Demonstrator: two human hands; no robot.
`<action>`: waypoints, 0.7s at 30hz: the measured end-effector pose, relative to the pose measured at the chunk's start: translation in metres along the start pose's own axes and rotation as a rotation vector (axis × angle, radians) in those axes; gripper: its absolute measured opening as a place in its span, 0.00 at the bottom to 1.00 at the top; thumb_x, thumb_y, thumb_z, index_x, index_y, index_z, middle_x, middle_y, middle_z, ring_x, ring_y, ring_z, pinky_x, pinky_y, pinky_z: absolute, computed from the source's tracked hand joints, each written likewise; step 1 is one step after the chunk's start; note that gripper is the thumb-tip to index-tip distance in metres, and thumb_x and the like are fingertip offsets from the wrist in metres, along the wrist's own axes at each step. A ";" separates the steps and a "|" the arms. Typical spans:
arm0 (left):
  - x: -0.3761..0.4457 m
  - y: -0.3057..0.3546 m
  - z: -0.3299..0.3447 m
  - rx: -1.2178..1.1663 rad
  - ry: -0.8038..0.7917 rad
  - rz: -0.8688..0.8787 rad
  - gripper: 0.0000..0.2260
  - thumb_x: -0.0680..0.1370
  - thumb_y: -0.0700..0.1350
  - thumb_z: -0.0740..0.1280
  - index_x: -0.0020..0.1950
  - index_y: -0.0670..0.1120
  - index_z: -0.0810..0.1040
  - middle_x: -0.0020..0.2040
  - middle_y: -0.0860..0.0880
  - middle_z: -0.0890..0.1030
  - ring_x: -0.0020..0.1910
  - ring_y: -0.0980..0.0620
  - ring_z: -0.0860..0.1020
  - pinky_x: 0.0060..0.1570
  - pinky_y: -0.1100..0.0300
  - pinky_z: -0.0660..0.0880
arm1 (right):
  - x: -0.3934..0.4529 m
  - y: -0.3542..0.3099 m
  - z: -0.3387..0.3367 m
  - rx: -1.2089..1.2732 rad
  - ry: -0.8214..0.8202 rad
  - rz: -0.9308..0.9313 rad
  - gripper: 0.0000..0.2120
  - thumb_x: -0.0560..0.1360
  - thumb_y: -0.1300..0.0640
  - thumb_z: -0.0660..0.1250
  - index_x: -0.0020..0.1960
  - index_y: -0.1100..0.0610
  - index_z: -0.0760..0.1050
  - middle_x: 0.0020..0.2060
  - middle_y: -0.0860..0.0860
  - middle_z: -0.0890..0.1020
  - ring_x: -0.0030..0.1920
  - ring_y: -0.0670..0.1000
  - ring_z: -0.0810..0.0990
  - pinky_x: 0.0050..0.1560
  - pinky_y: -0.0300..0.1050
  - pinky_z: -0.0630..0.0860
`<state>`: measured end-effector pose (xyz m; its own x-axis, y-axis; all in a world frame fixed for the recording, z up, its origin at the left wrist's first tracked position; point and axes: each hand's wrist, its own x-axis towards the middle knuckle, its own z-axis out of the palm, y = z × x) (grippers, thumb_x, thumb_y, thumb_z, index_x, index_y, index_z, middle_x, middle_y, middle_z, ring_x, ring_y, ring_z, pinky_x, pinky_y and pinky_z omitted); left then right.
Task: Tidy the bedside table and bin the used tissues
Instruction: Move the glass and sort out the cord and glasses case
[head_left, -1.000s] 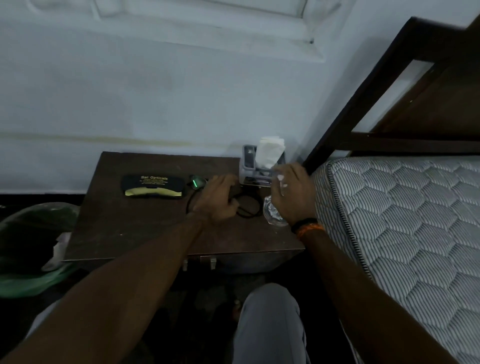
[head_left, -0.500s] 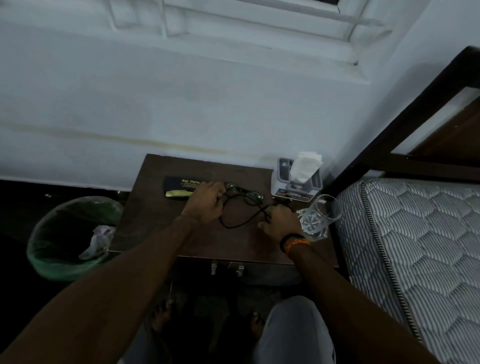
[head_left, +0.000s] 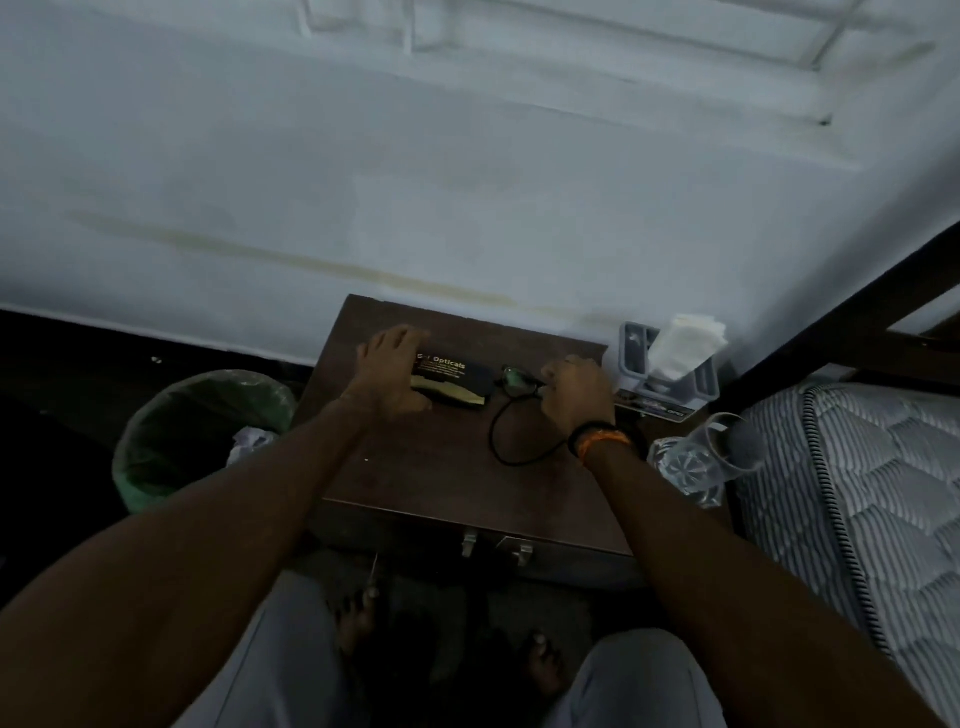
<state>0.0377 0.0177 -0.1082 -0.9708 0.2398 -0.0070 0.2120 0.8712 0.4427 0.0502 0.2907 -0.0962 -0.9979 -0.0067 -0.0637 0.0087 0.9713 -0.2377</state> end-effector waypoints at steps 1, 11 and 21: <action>0.001 -0.007 -0.001 -0.038 -0.033 -0.041 0.44 0.62 0.52 0.78 0.74 0.48 0.62 0.72 0.43 0.64 0.70 0.39 0.63 0.68 0.42 0.60 | 0.006 -0.001 0.001 -0.037 -0.046 0.007 0.16 0.75 0.57 0.68 0.62 0.58 0.78 0.59 0.58 0.78 0.61 0.63 0.73 0.61 0.54 0.71; 0.006 -0.032 0.005 -0.415 0.015 -0.063 0.37 0.63 0.43 0.81 0.69 0.45 0.70 0.65 0.45 0.75 0.64 0.48 0.73 0.63 0.53 0.72 | 0.013 -0.056 0.018 -0.002 -0.092 -0.459 0.38 0.69 0.34 0.68 0.73 0.53 0.68 0.67 0.52 0.74 0.66 0.56 0.69 0.65 0.53 0.68; 0.001 -0.038 0.007 -0.561 0.030 -0.134 0.41 0.61 0.43 0.82 0.69 0.46 0.65 0.61 0.50 0.75 0.58 0.52 0.73 0.54 0.58 0.73 | 0.053 -0.064 0.010 0.197 -0.042 -0.388 0.18 0.77 0.44 0.68 0.61 0.53 0.81 0.56 0.51 0.85 0.57 0.53 0.82 0.56 0.47 0.77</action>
<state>0.0293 -0.0121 -0.1318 -0.9895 0.1238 -0.0743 0.0027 0.5309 0.8474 -0.0023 0.2258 -0.0944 -0.9263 -0.3757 0.0279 -0.3500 0.8310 -0.4323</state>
